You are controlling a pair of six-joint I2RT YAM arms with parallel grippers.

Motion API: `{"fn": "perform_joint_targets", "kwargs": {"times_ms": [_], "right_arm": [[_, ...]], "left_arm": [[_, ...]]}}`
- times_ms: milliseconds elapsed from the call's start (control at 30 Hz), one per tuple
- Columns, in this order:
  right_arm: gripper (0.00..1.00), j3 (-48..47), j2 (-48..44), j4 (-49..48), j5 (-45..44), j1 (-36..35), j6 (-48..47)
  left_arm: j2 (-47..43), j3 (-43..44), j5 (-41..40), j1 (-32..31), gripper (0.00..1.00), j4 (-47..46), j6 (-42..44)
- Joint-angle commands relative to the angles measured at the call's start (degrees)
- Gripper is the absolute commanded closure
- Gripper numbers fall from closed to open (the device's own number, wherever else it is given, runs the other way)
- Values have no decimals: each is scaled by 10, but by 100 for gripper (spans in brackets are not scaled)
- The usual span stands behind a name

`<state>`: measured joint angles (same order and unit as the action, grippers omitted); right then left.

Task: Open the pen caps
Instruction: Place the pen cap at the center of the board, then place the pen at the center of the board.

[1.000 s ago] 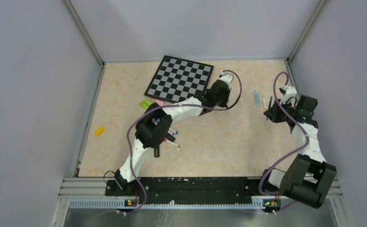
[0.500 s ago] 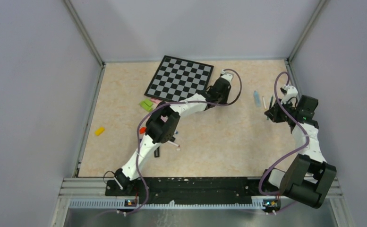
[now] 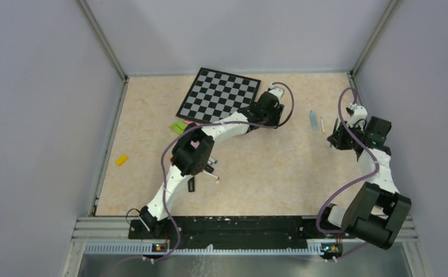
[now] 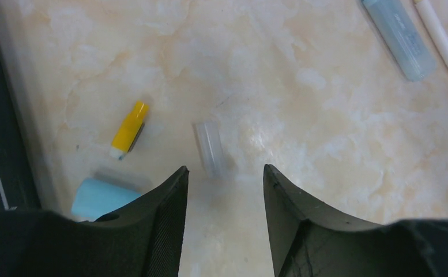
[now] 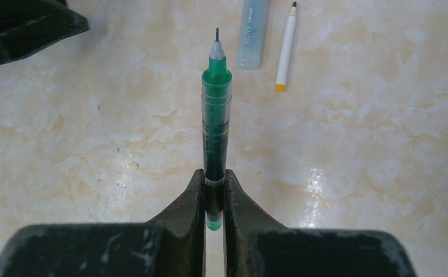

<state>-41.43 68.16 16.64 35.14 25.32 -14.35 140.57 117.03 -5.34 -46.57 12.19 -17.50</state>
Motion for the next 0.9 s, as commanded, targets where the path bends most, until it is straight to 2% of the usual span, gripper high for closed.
{"fn": "perform_joint_targets", "kwargs": {"times_ms": [0, 67, 167, 233, 433, 600, 867], "right_arm": [[100, -42, 34, -8, -31, 16, -10], [100, -69, 61, 10, -36, 19, -18], [100, -104, 100, 25, -37, 21, -33], [100, -135, 132, 38, -38, 22, -49], [99, -236, 257, 114, -43, 20, -93], [95, -279, 310, 128, -44, 20, -98], [93, -319, 355, 143, -42, 7, -95]], "left_arm": [[-172, -92, 48, 0, 43, -62, 45], [-251, -181, 94, -1, 38, -107, 66], [-371, -358, 147, 0, 31, -237, 84], [-439, -451, 160, 0, 26, -282, 81], [-614, -630, 131, 2, 20, -257, 50], [-782, -804, 102, 5, 13, -275, 10], [-977, -964, 79, 8, 1, -251, -61]]}}
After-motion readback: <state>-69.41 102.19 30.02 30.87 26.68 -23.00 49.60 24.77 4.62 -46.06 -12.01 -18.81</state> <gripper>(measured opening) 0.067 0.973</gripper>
